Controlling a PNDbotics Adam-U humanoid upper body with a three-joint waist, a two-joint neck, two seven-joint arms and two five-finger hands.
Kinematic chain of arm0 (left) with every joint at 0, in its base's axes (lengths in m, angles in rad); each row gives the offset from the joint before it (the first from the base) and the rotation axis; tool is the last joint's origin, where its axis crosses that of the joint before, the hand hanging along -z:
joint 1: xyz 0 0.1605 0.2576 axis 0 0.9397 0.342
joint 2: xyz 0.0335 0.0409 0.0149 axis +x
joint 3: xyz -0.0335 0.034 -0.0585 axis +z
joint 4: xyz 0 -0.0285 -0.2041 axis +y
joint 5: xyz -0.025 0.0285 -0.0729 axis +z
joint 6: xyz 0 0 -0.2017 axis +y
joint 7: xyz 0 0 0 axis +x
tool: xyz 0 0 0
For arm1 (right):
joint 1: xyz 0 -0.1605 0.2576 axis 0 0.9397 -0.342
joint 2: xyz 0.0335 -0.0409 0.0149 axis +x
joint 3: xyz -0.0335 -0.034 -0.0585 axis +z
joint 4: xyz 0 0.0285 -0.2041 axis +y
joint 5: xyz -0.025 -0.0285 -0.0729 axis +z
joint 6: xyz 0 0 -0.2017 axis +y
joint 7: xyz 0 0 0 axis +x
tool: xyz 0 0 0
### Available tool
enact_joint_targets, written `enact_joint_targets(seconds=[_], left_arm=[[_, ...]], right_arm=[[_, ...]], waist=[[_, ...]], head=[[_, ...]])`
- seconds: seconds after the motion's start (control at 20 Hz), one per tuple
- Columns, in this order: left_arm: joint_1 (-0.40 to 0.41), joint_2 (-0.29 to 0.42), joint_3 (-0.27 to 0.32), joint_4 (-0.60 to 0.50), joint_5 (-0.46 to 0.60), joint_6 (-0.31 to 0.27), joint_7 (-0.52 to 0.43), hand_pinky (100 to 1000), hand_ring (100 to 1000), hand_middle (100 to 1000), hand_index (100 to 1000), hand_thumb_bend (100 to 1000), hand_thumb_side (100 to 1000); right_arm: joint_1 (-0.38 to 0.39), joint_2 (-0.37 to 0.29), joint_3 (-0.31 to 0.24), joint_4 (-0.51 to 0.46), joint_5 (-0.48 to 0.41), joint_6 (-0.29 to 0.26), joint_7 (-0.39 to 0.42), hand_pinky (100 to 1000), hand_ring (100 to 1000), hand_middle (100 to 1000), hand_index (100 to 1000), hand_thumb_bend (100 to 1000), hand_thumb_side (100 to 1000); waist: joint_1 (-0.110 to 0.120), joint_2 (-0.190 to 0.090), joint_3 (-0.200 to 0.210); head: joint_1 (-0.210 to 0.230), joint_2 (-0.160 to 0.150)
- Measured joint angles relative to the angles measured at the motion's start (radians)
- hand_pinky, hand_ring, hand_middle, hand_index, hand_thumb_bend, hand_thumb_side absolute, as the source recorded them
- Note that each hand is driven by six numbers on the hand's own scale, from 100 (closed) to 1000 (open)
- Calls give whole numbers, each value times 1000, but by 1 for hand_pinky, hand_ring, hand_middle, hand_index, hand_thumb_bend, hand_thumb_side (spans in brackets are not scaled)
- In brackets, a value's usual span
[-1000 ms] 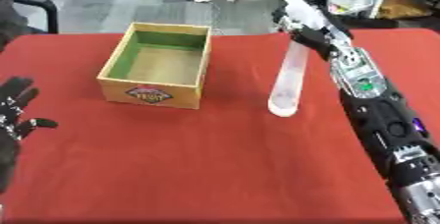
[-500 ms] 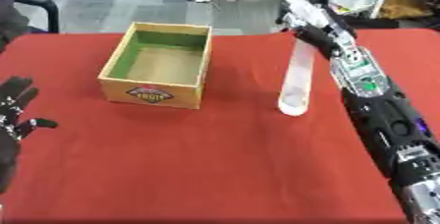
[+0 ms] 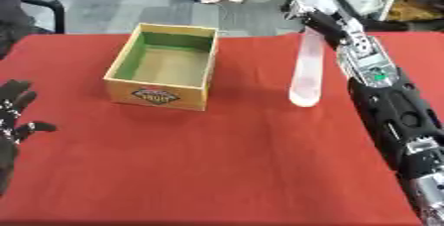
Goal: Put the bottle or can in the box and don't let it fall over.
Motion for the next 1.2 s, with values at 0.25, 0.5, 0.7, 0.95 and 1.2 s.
enact_joint_targets(seconds=[0.25,0.5,0.7,0.95,1.2], left_arm=[[-39,-6,-23,20,1,6,-24,598,1000,956,1000,169,986],[-87,-14,-55,51,1,13,-61,597,1000,955,1000,171,999],[-118,-21,-82,71,1,17,-93,596,1000,955,1000,172,1000],[-132,-21,-107,92,-2,18,-126,597,1000,956,1000,173,1000],[-160,-22,-135,106,-8,21,-158,598,1000,956,1000,174,1000]], right_arm=[[-60,-44,0,21,-40,9,50,673,697,488,371,100,470],[-115,-79,-5,39,-76,8,92,676,696,486,370,100,470],[-162,-92,-8,45,-86,-4,101,681,693,484,370,100,470],[-219,-100,-7,42,-117,-28,98,686,689,481,371,100,470],[-237,-88,2,35,-131,-41,114,683,699,506,396,100,470]], waist=[[-2,31,76],[-17,57,159],[-33,68,208],[-47,71,242],[-58,88,284]], head=[[-39,-43],[-113,-89],[-184,-112],[-248,-121],[-310,-121]])
